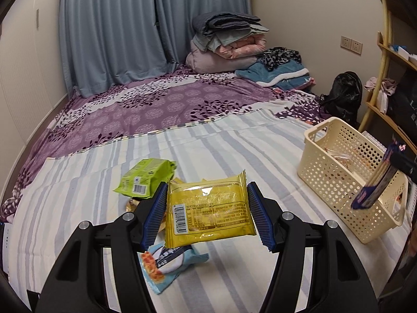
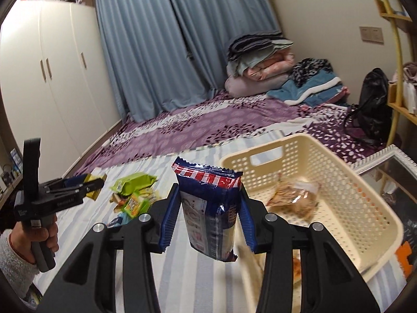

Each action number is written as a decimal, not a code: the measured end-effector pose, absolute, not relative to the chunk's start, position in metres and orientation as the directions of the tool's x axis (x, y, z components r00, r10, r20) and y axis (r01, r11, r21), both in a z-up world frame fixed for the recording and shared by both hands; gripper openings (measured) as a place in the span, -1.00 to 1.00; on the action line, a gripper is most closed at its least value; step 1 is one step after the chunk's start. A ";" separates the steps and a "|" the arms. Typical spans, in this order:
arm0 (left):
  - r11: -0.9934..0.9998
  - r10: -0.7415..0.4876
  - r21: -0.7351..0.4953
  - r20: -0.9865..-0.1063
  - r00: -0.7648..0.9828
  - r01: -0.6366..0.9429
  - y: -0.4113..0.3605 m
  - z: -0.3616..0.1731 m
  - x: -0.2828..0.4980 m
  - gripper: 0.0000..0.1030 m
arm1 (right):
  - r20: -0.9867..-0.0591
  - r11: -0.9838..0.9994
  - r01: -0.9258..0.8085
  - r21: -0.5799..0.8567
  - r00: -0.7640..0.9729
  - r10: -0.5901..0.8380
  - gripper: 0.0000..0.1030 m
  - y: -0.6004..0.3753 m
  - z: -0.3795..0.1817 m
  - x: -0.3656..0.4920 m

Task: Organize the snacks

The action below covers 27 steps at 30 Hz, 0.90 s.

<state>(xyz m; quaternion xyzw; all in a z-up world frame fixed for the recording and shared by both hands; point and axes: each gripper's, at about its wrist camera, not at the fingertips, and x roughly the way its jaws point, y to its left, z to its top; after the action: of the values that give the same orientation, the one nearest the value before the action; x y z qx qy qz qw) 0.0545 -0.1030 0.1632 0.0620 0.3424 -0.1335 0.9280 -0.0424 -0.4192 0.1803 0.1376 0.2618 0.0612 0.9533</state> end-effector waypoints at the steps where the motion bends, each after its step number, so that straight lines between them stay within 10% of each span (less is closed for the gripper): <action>1: 0.954 -0.209 0.026 -0.652 0.729 0.298 -0.107 0.164 0.054 0.22 | -0.474 0.951 -0.041 0.306 0.860 0.189 -0.17 -0.423 0.182 -0.045; 19: 0.906 -0.289 0.053 -0.650 0.703 0.421 -0.167 0.171 0.040 0.22 | -0.450 0.944 0.106 0.314 0.892 0.050 -0.16 -0.489 0.188 -0.079; 21: 0.900 -0.293 0.059 -0.652 0.700 0.432 -0.173 0.171 0.039 0.22 | -0.452 0.933 0.137 0.333 0.892 0.031 0.05 -0.495 0.183 -0.081; 23: 0.895 -0.298 0.062 -0.655 0.694 0.443 -0.179 0.171 0.037 0.22 | -0.449 0.916 0.170 0.363 0.894 0.012 0.74 -0.501 0.177 -0.083; 27: 0.880 -0.313 0.069 -0.662 0.681 0.471 -0.194 0.169 0.034 0.22 | -0.451 0.898 0.198 0.393 0.893 0.001 0.85 -0.511 0.169 -0.087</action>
<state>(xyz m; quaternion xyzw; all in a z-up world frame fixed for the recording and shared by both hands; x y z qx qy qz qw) 0.0338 -0.1942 0.1687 0.1176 0.3363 -0.2154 0.9092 -0.0868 -0.5107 0.1693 0.2197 0.2259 -0.0520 0.9476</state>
